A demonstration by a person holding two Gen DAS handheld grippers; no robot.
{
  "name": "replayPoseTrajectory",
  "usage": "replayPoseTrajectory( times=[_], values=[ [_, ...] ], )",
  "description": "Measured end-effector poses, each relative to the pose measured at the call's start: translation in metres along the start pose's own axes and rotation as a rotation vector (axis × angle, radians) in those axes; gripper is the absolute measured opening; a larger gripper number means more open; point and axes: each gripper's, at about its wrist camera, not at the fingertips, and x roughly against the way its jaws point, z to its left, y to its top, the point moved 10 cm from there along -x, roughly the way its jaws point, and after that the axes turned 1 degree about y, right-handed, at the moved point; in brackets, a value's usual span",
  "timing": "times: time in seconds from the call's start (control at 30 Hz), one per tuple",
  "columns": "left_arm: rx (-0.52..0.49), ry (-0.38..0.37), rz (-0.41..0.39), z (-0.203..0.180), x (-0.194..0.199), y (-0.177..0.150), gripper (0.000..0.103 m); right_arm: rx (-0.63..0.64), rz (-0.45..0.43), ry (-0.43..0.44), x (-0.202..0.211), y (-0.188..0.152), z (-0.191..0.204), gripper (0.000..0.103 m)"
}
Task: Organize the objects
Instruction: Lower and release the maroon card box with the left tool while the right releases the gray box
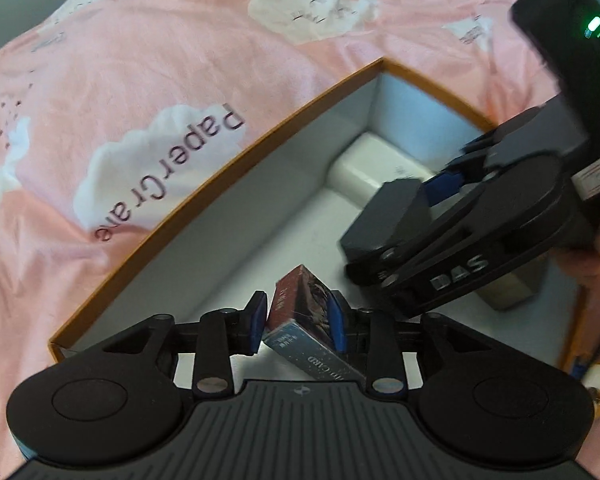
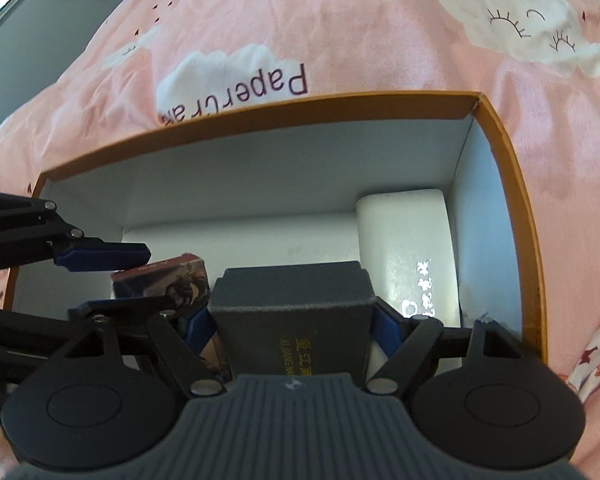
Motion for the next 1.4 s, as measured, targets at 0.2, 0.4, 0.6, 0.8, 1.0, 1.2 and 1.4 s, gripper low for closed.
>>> replayPoseTrajectory(
  times=[0.2, 0.4, 0.6, 0.8, 1.0, 1.2, 1.4],
  values=[
    [0.027, 0.078, 0.024, 0.01, -0.015, -0.008, 0.043, 0.029, -0.014, 0.014, -0.002, 0.004, -0.001, 0.084],
    [0.023, 0.101, 0.013, 0.006, -0.007, -0.013, 0.044, 0.053, -0.028, 0.033, -0.001, 0.007, 0.002, 0.084],
    [-0.026, 0.077, 0.08, -0.009, -0.005, -0.027, 0.052, 0.169, -0.052, 0.02, 0.009, 0.006, 0.01, 0.084],
    [-0.02, 0.035, 0.193, -0.023, -0.018, -0.041, 0.053, 0.417, -0.011, -0.047, 0.011, -0.014, 0.016, 0.077],
    [-0.06, 0.063, 0.216, -0.03, -0.026, -0.034, 0.055, 0.56, 0.072, -0.065, 0.002, -0.031, 0.013, 0.063],
    [-0.091, 0.073, 0.223, -0.025, -0.033, -0.024, 0.056, 0.586, 0.079, -0.072, 0.0, -0.027, 0.009, 0.058],
    [-0.115, 0.102, 0.185, -0.017, -0.039, -0.009, 0.046, 0.606, 0.053, -0.075, -0.001, -0.022, 0.006, 0.049]
  ],
)
